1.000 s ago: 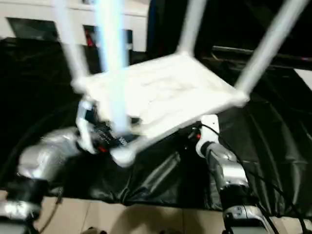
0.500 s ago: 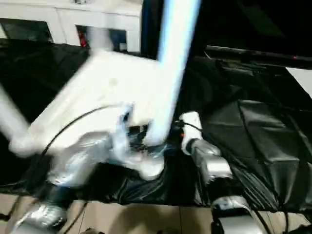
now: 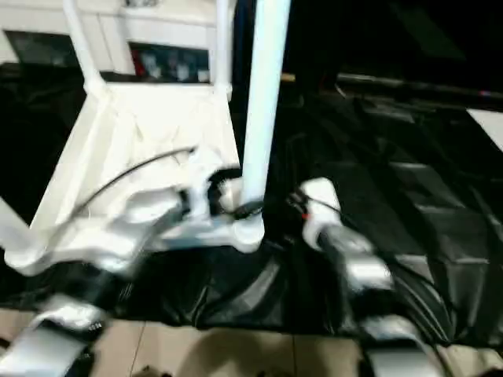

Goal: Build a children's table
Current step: Rotate table base

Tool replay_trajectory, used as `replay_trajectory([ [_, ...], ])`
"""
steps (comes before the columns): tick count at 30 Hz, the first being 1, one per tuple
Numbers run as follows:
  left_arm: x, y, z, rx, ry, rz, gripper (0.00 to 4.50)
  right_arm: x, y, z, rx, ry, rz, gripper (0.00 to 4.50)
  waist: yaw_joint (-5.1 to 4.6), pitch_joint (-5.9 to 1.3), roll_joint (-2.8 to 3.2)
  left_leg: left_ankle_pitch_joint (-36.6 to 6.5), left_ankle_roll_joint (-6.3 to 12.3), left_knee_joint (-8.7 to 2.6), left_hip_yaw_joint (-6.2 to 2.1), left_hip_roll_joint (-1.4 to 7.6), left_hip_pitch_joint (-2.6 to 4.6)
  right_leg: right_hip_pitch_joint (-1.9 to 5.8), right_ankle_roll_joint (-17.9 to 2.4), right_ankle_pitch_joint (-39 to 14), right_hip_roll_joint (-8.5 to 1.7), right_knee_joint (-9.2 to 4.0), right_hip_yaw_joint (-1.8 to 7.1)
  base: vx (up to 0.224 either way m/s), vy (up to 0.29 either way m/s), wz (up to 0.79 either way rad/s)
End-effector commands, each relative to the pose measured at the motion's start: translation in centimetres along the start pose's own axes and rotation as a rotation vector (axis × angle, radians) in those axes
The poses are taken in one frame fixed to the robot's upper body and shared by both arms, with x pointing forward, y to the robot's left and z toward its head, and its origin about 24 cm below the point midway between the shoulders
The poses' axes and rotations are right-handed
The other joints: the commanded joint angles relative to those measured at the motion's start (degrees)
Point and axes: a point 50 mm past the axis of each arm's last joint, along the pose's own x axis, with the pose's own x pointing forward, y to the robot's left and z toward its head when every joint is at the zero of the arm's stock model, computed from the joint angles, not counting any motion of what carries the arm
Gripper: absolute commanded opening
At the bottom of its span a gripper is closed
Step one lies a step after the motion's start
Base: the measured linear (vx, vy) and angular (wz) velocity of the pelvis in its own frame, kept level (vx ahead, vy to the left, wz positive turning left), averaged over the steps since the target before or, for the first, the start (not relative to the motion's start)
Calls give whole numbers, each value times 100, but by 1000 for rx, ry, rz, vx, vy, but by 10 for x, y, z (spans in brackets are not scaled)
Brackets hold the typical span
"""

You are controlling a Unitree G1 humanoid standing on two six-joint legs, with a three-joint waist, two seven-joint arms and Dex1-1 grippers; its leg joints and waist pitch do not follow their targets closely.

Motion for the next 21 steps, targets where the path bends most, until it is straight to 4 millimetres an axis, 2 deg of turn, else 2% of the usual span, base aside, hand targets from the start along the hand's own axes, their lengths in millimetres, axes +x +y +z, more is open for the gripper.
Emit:
replay_trajectory([
  [1, -10, -8, -9, 10, 82, -137, 414, -18, -2, 10, -102, 2, 144, 450, 71, -407, 45, -1417, 143, -401, -71, 121, 109, 324, -1241, -1016, -276, -391, 202, 0, 0, 0],
  [3, -10, -8, -9, 10, 82, -137, 414, -18, -2, 10, -102, 2, 144, 450, 94, -384, 41, -1551, 152, -417, -72, 148, 122, 316, -1198, -1176, -282, -413, 210, 0, 0, 0],
  [4, -17, -6, -17, 34, 147, -161, 394, -30, -4, 14, -155, 4, 211, 450, 103, -378, 72, -1695, 96, -428, -75, 141, 133, 300, -1175, -1406, -282, -437, 208, 0, 0, 0],
  [6, -23, -1, -24, 61, 200, -152, 378, -41, -5, 19, -186, 3, 279, 450, 134, -358, 54, -1843, 89, -430, -73, 139, 153, 284, -1049, -1637, -279, -474, 217, 0, 0, 0],
  [7, -25, 2, -27, 75, 227, -145, 368, -46, -6, 21, -193, 5, 309, 450, 146, -361, 48, -1830, 98, -436, -80, 136, 140, 303, -1016, -1686, -286, -480, 213, 0, 0, 0],
  [9, -31, 12, -34, 97, 330, -121, 365, -58, -7, 28, -214, 6, 362, 450, 185, -356, 58, -1870, 79, -443, -89, 143, 158, 277, -924, -1801, -287, -495, 218, 0, 0, 0],
  [11, -32, 15, -34, 78, 336, -132, 332, -64, -7, 31, -217, 19, 392, 450, 201, -346, 54, -1916, 61, -446, -91, 134, 160, 281, -926, -1905, -292, -505, 210, 0, 0, 0],
  [15, -32, 17, -32, 72, 338, -163, 314, -75, -5, 34, -241, 59, 461, 450, 213, -353, 51, -1955, 33, -448, -106, 154, 165, 291, -1033, -1937, -328, -501, 213, 0, 0, 0],
  [16, -31, 18, -31, 78, 335, -159, 287, -77, -4, 34, -246, 63, 471, 450, 219, -355, 42, -1908, 56, -441, -98, 145, 158, 294, -1061, -1868, -322, -504, 212, 0, 0, 0],
  [17, -30, 19, -31, 80, 329, -165, 287, -78, -4, 34, -248, 64, 474, 450, 222, -366, 89, -1899, 45, -435, -106, 145, 166, 294, -1089, -1835, -330, -488, 210, 0, 0, 0],
  [19, -29, 20, -31, 85, 321, -181, 279, -80, -4, 35, -255, 71, 482, 450, 212, -357, 53, -1901, 68, -435, -105, 130, 152, 305, -1030, -1979, -327, -521, 201, 0, 0, 0],
  [21, -28, 22, -32, 85, 328, -203, 261, -82, -2, 36, -255, 81, 493, 450, 214, -350, 64, -1895, 77, -432, -97, 124, 155, 294, -1007, -2045, -319, -543, 201, 0, 0, 0],
])
